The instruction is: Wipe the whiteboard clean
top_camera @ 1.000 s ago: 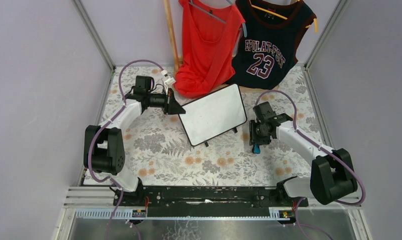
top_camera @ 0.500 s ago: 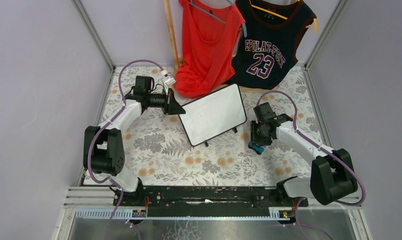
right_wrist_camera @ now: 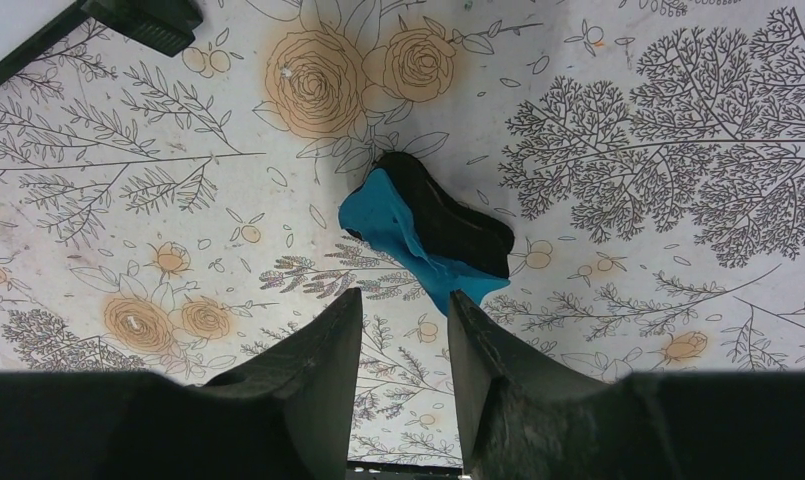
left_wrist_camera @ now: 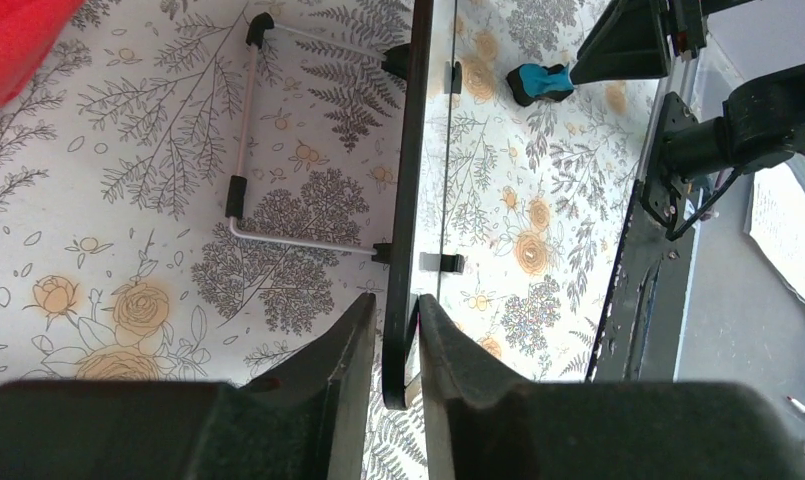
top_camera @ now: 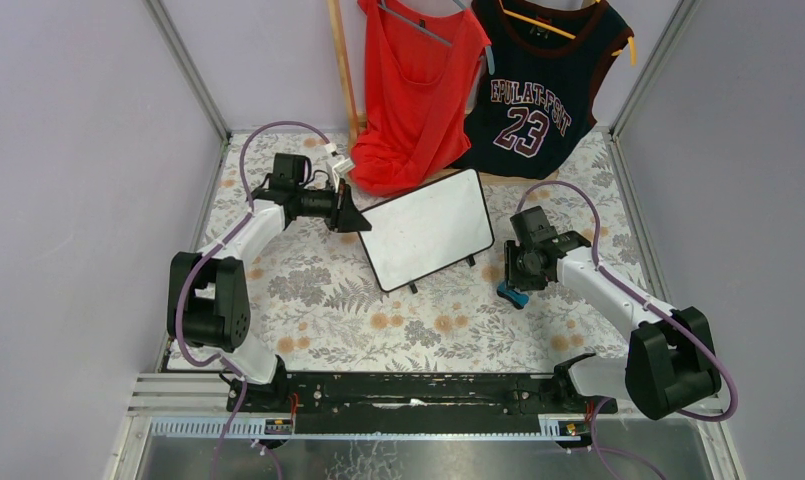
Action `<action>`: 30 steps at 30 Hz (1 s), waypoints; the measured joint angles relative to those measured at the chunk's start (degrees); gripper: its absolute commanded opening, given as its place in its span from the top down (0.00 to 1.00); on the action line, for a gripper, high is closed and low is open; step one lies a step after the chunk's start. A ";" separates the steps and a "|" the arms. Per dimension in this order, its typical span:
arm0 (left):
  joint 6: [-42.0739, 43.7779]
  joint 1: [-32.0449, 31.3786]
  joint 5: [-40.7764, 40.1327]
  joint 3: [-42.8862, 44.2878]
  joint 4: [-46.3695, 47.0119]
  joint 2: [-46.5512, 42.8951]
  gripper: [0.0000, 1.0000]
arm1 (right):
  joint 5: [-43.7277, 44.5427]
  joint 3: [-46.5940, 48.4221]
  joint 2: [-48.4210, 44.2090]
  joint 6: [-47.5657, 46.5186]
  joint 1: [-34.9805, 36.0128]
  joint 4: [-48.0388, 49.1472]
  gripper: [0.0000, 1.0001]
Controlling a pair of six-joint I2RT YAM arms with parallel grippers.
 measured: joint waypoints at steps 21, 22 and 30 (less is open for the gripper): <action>-0.04 -0.44 -0.04 2.58 -6.38 0.52 0.48 | 0.04 -0.24 -0.02 -0.02 0.00 0.31 0.57; -0.04 -0.44 -0.52 2.64 -6.47 0.39 0.48 | 0.04 -0.26 -0.07 0.00 0.02 0.31 0.57; -3.67 0.13 -12.96 -0.94 -3.76 -10.60 0.19 | 0.55 -0.44 -3.21 0.00 0.02 0.35 0.58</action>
